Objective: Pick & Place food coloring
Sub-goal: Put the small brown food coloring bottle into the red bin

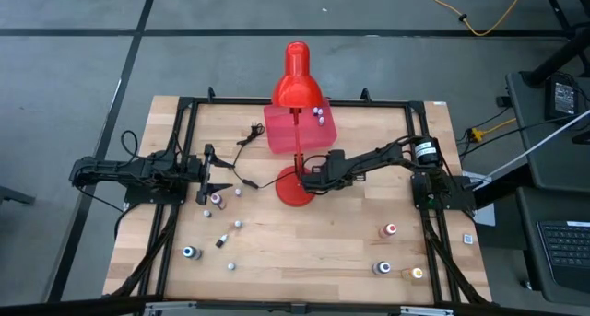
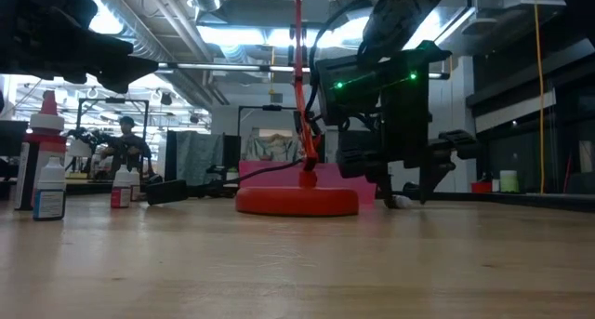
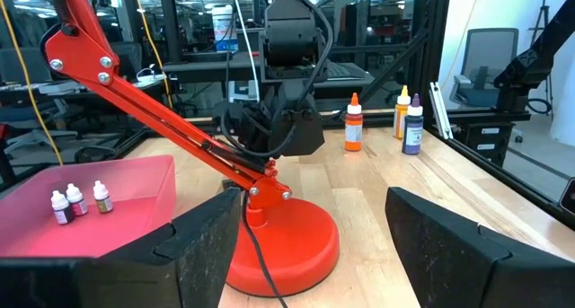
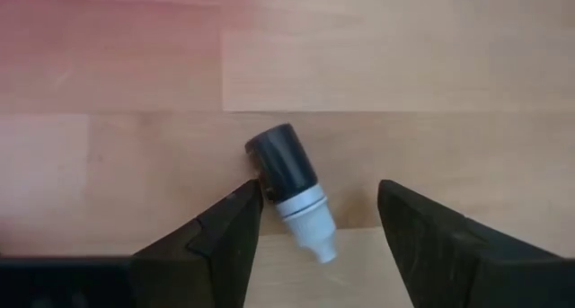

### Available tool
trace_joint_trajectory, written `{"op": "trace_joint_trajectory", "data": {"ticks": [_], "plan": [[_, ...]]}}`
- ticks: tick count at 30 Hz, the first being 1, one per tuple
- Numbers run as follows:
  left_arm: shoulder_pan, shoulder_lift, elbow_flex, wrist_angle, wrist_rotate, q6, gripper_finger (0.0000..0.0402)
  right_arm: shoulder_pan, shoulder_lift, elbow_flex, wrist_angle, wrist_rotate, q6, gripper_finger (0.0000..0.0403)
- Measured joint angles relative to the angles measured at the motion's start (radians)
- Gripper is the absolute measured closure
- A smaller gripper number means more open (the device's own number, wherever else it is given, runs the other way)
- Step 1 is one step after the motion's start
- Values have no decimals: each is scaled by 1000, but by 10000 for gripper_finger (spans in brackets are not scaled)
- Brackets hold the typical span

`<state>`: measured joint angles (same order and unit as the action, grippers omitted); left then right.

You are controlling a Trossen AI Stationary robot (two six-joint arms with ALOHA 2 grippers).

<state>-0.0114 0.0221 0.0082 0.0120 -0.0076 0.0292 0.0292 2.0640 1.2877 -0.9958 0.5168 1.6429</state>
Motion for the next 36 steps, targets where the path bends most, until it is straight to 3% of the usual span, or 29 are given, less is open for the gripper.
{"op": "trace_joint_trajectory", "data": {"ticks": [15,36], "plan": [[0,0,0,0,0,0,129,5,-4,0,-3,-13,-234,175],[0,0,0,0,0,0,128,72,-54,-3,-46,11,-126,175]]}}
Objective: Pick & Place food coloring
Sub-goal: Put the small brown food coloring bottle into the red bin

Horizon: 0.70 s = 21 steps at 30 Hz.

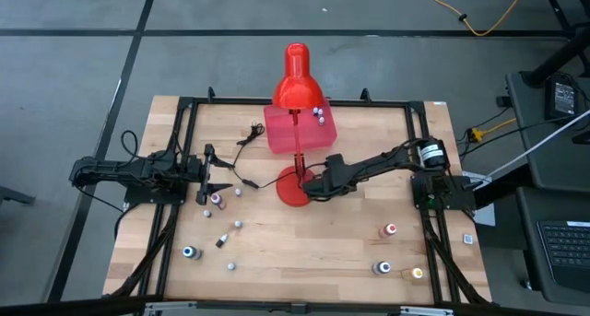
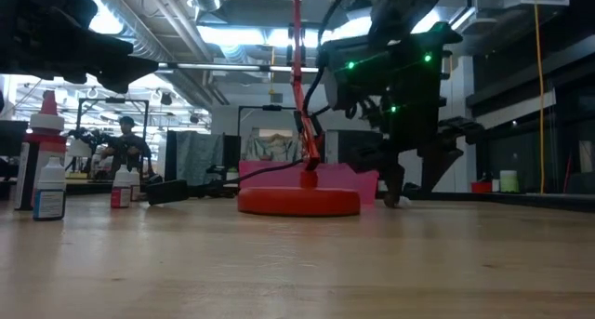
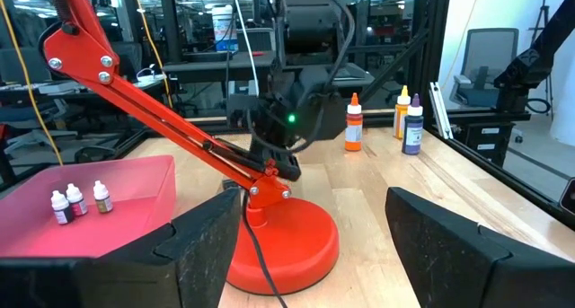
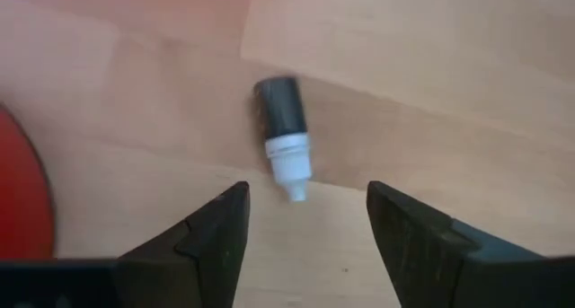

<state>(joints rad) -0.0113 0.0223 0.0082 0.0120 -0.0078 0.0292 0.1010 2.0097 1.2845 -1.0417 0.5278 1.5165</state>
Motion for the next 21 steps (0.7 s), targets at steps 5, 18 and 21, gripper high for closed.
{"op": "trace_joint_trajectory", "data": {"ticks": [5,18,21], "plan": [[0,0,0,0,0,0,130,31,-56,0,-108,49,111,175],[0,0,0,0,0,0,130,164,-322,-245,-41,129,174,175],[0,0,0,0,0,0,129,188,-383,-322,77,177,124,175]]}}
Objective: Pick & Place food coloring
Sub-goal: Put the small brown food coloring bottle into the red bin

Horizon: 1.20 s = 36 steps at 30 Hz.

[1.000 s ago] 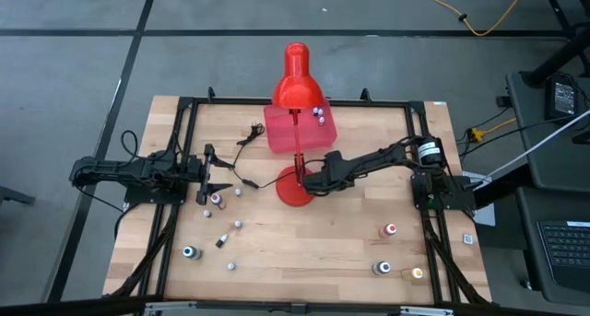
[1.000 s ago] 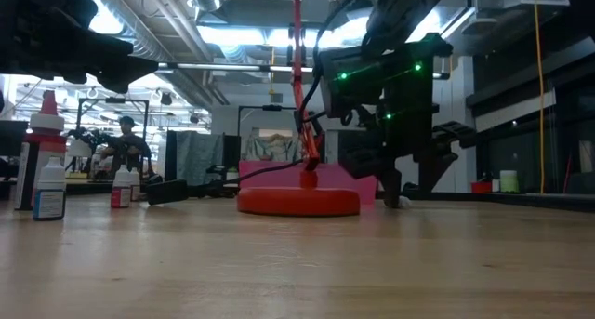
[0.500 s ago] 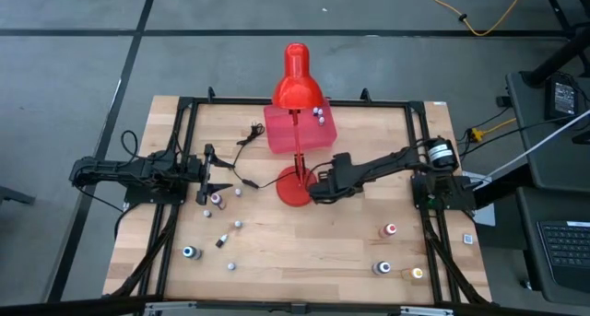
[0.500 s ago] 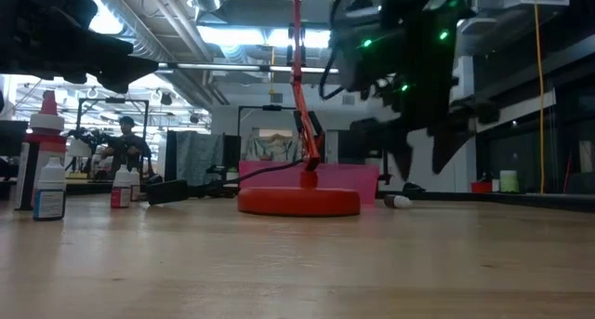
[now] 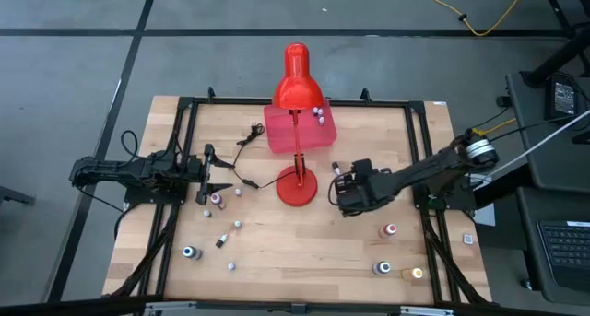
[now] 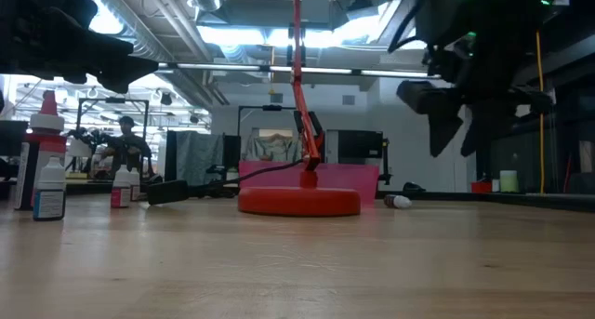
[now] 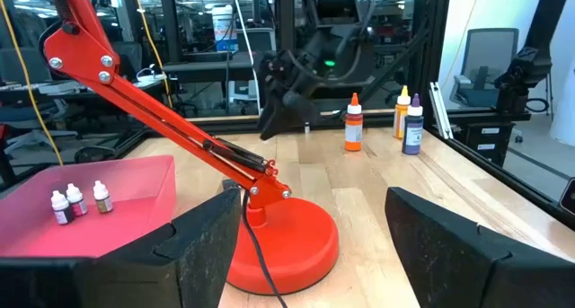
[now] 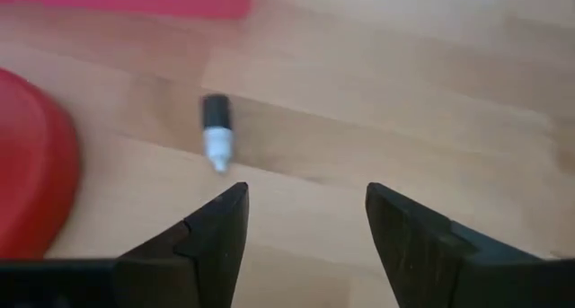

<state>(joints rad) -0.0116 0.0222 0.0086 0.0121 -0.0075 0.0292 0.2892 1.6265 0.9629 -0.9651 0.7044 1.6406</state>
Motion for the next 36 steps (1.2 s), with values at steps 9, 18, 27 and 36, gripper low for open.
{"op": "trace_joint_trajectory", "data": {"ticks": [9,18,27,36], "plan": [[0,0,0,0,0,0,130,18,-46,-197,292,13,-182,175],[0,0,0,0,0,0,128,-1,-46,-349,691,13,-396,175],[0,0,0,0,0,0,128,-31,-46,-382,828,46,-465,175],[0,0,0,0,0,0,130,-78,-7,-382,899,23,-473,175]]}}
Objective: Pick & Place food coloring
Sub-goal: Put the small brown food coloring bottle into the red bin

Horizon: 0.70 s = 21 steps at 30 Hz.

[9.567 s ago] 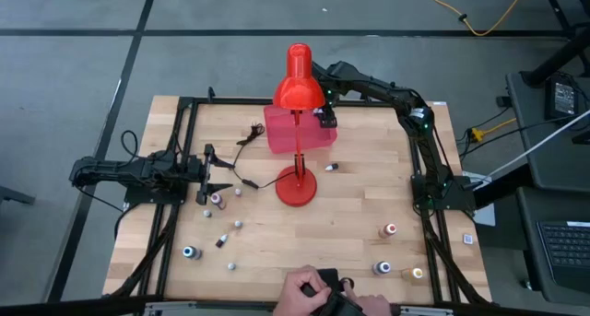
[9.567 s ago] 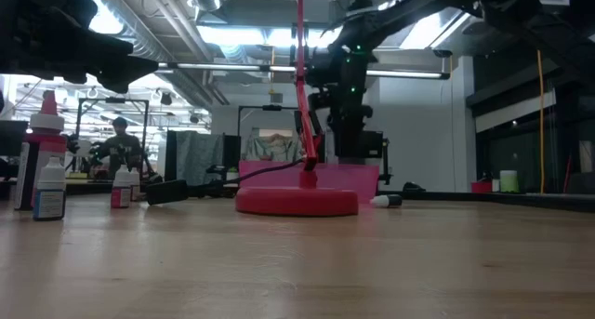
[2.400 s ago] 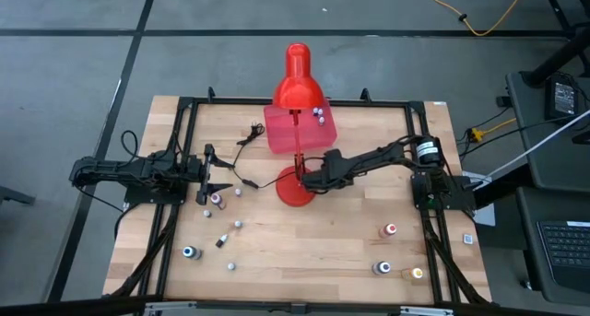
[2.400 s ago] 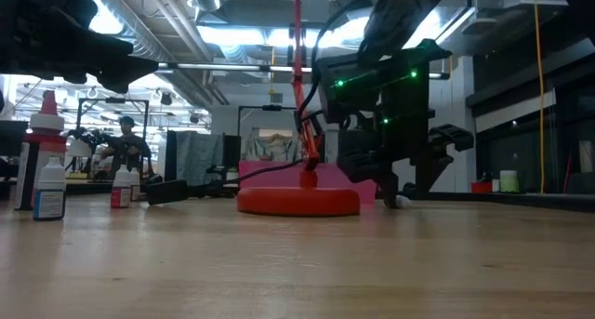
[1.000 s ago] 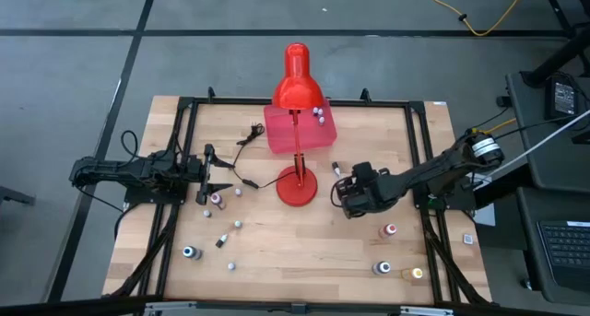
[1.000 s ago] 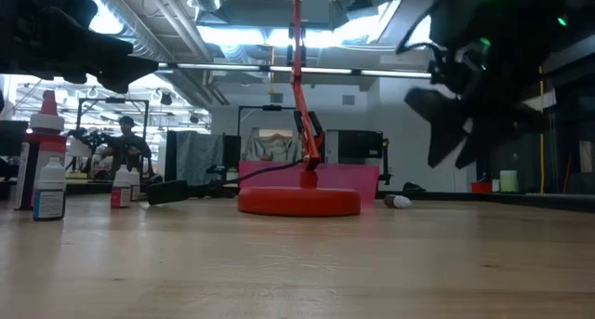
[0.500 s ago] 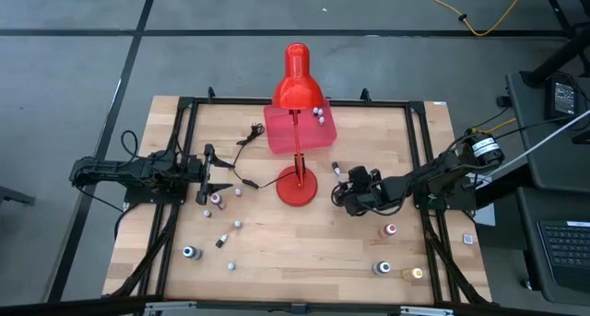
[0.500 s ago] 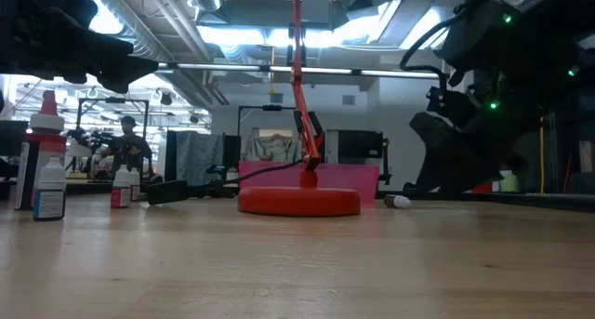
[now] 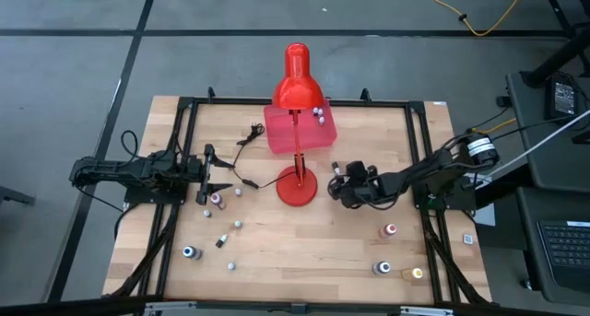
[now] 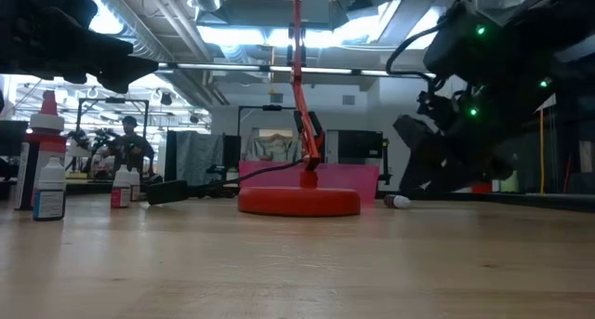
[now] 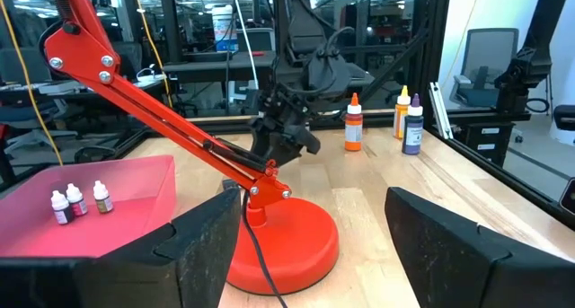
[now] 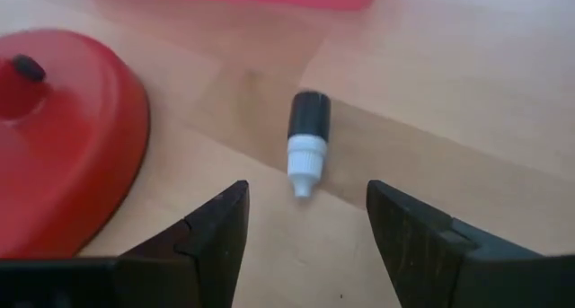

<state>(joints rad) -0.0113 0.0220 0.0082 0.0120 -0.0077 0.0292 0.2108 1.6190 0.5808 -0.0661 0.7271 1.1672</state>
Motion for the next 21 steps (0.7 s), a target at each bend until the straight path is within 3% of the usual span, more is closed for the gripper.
{"op": "trace_joint_trajectory", "data": {"ticks": [21], "plan": [[0,0,0,0,0,0,130,-81,51,14,70,-69,-126,175]]}}
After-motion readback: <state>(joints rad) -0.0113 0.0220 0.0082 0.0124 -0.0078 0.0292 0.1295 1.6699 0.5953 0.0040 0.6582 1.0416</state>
